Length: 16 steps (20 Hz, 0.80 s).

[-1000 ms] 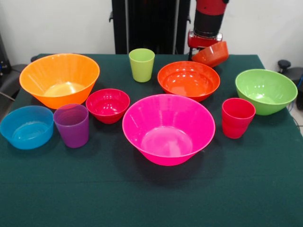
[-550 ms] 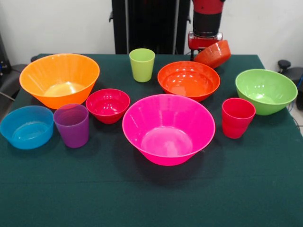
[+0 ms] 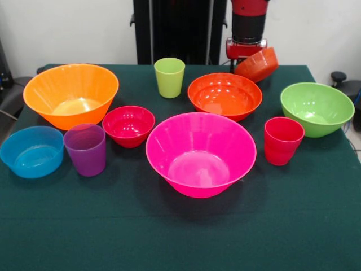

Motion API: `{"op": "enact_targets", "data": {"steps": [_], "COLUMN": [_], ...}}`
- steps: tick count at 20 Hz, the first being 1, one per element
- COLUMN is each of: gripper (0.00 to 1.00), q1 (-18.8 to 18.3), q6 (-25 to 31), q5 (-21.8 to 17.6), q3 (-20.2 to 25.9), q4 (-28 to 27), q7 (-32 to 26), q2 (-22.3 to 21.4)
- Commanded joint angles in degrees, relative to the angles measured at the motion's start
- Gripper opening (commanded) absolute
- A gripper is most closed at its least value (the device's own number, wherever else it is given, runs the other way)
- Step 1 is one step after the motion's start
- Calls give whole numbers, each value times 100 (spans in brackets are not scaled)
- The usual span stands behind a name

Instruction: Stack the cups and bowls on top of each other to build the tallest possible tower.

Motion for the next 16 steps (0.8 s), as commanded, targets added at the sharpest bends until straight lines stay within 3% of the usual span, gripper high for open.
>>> {"op": "enact_targets", "data": {"steps": [1, 16], "gripper": [0, 0], "q1": [408, 628], "q6": [-485, 359], "q5": [713, 919], "q3": [740, 380], "q4": [-1346, -1258], "q7": [1140, 901], "q2": [333, -86]}}
